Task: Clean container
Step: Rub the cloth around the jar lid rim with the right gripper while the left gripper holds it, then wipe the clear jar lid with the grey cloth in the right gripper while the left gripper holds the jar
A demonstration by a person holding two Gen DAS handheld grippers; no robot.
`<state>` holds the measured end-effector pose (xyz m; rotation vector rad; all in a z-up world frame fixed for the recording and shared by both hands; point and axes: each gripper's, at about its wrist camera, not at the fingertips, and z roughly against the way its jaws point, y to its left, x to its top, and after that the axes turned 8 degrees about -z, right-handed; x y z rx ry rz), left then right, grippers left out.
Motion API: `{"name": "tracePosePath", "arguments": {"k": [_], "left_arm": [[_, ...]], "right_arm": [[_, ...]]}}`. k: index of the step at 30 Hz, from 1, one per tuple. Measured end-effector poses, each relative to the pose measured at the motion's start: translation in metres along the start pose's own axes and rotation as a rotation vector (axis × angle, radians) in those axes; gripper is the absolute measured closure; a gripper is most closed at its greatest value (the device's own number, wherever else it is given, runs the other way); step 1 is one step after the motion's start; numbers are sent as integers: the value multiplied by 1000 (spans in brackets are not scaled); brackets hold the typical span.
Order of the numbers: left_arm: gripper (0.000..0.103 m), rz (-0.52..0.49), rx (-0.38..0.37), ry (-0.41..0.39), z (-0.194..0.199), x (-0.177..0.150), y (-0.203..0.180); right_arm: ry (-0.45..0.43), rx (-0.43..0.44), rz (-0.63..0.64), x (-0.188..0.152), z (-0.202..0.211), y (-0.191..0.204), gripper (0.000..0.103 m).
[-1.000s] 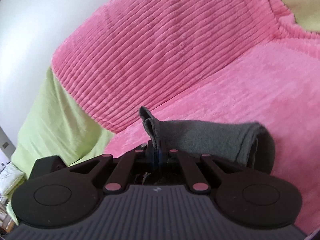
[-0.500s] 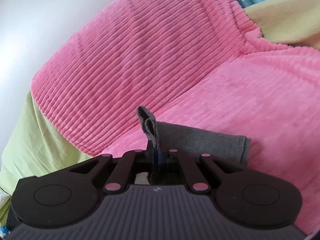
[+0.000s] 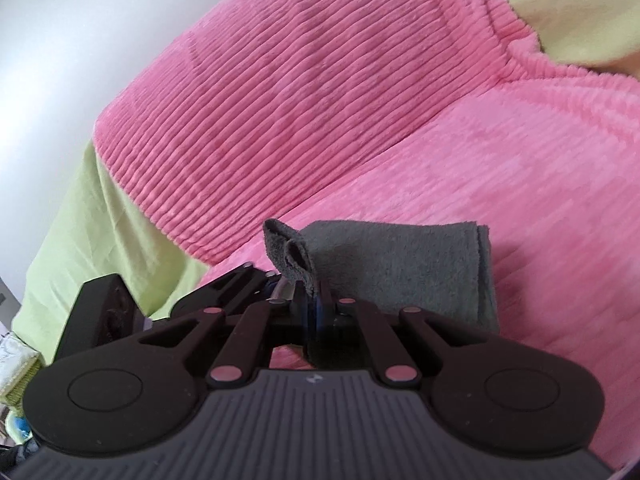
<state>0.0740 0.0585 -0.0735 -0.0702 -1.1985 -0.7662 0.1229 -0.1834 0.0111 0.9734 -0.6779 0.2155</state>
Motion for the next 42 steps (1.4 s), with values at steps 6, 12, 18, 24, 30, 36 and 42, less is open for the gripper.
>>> {"name": "tracePosePath", "arguments": {"k": [6,12,18,24,30,36,42], "left_arm": [[18,12,-1,3,0,0,5],[17,35,1,8,8,-3,5],[17,52,-11,5,12,-5,7],[18,42,-14,4,16,-5,3],[18,24,-16,13,16,-3,0],[18,21,-9,18,21,-4,-4],[18,24,-7,19,23,-3,-6]], "right_arm": [[10,54,-44,-6,-18,5,102],[-39,-33,73,5,-38,17,102],[-58,-71,107,13,-37,9,103],[-41,-88,114,11,-14,-2,102],[35,23,6,5,-4,-14,102],[52,70,-20,-1,-19,-5,102],[-34,-48,137,3,-38,18,103]]}}
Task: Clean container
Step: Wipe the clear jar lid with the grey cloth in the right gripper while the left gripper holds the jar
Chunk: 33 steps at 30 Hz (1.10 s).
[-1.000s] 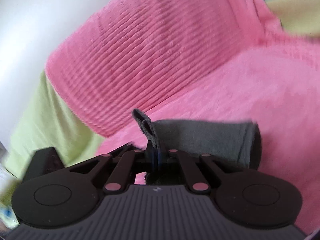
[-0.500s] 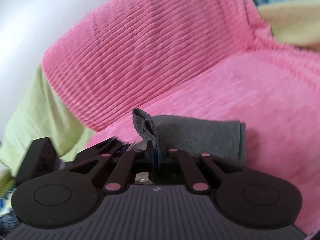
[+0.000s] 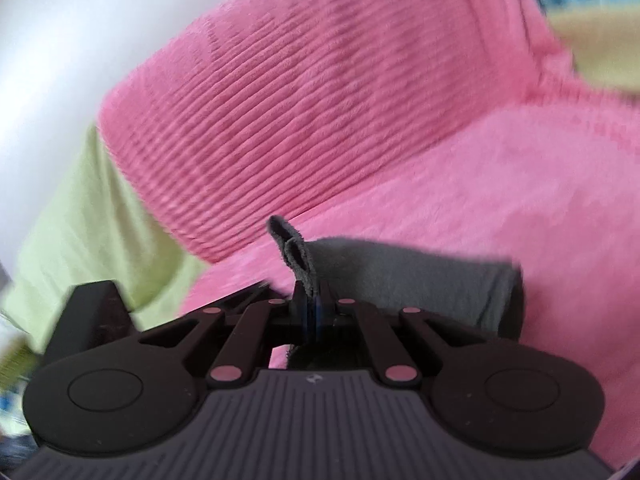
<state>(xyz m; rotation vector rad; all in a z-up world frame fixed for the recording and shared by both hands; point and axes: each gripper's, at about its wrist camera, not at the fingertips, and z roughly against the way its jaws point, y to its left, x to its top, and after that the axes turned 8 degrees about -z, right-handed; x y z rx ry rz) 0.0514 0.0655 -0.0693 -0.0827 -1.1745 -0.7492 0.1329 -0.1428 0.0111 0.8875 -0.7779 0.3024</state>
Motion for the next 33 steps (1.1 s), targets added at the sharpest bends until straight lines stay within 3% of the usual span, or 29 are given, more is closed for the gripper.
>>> {"name": "tracePosePath", "arguments": {"k": [3,8,15,23,28,30,33], "left_arm": [[18,14,-7,-1,-2,1,3],[18,8,-10,-2,0,-1,2],[18,-7,-7,-4,0,-2,1],[18,2,-3,3,-1,-4,3],[18,0,-3,3,1,-5,3],[18,9,23,10,-17,7,-3],[18,13,22,9,-16,8,-8]], "right_arm": [[-28,-64,71,3,0,1,103],[-22,-83,61,3,17,-8,103],[29,11,-62,-4,39,-23,102],[46,101,-158,-12,17,-17,102],[-7,31,-63,-7,5,-7,103],[-34,-16,-5,-4,5,-6,103],[-42,-45,6,0,12,-14,103]]}}
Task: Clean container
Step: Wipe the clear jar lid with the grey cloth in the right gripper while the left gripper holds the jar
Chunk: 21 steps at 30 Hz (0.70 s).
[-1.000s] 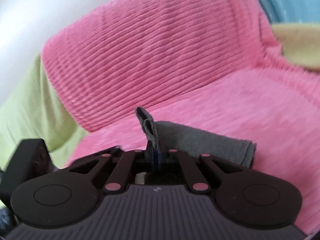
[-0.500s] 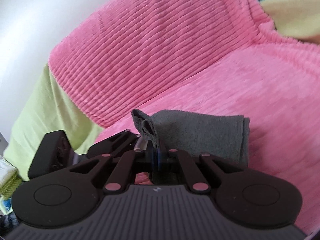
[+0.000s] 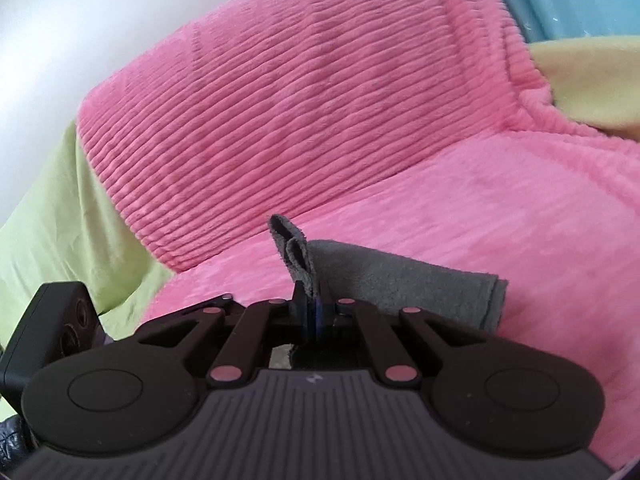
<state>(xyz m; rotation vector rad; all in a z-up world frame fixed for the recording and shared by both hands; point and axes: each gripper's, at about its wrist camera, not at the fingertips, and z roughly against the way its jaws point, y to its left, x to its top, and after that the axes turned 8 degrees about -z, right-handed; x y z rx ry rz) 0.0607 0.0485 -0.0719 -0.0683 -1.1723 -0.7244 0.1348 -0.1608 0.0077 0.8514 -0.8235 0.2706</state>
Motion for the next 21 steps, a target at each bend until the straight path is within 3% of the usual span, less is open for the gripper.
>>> {"name": "tracePosePath", "arguments": {"k": [6,14,21], "left_arm": [[18,-13,2,-2,11,-2,-14],[18,-7,4,-2,30,-7,-30],[18,-17,12,1,41,-9,-46]], "right_arm": [[43,20,-40,-1,20,-13,102],[107,146,-141,-6,15,-15,102],[52,131,-133,-6,-6,0,102]]}}
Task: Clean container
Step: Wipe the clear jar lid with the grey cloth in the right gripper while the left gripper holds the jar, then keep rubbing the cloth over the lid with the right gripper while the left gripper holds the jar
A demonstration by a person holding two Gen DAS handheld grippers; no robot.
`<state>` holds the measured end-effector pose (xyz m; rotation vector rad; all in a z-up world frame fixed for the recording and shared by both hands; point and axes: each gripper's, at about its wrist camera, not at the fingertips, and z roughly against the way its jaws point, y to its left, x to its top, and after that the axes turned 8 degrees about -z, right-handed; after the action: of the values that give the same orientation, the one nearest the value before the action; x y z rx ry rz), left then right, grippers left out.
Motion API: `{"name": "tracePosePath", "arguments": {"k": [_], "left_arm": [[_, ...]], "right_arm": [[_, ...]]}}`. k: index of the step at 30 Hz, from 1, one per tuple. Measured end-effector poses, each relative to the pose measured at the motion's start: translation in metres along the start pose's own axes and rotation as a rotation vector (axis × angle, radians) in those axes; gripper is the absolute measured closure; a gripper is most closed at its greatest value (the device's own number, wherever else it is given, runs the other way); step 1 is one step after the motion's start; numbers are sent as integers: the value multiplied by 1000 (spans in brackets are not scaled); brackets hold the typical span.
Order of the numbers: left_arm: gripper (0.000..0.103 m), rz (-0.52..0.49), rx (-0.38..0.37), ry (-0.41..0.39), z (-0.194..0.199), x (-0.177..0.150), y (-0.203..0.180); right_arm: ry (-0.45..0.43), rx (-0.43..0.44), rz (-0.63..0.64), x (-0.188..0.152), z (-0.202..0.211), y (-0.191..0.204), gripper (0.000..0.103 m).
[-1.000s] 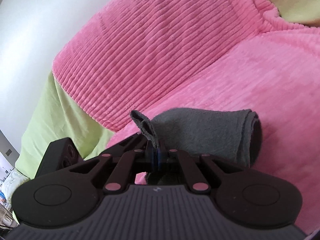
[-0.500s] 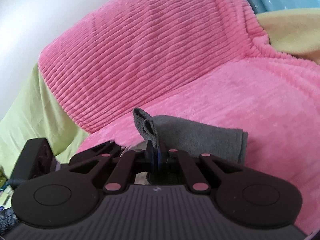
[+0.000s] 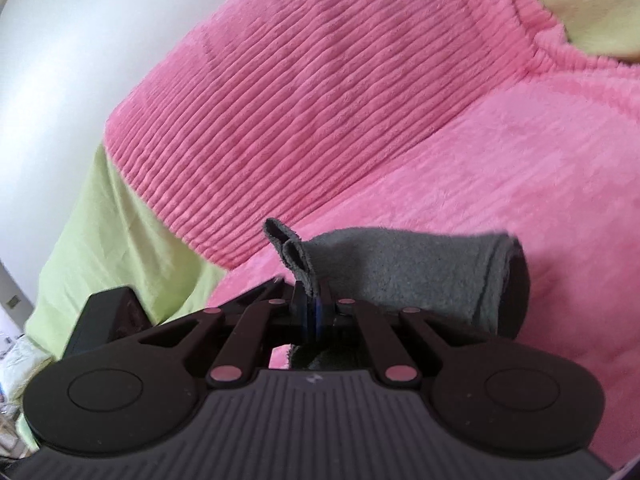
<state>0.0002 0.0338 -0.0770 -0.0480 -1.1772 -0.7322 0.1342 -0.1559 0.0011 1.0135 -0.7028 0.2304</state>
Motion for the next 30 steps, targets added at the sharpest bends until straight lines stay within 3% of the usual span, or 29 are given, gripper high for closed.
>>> {"name": "tracePosePath", "arguments": {"k": [5,11,20,25,30], "left_arm": [[18,-3,-2,-3,7,-4,-6],[18,3,-9,-7,15,-9,-13],[18,14,-16,-8,34,-13,-33],[18,24,-20,-7,40,-14,-43],[18,24,-17,-6,52,-17,-59]], "right_arm": [[-69,-88,59,8,6,-4,103],[-36,-124,117,9,21,-2,102],[54,32,2,-2,24,-5,101],[51,51,-3,-5,8,4,101],[10,14,36,-3,-3,11,101]]}}
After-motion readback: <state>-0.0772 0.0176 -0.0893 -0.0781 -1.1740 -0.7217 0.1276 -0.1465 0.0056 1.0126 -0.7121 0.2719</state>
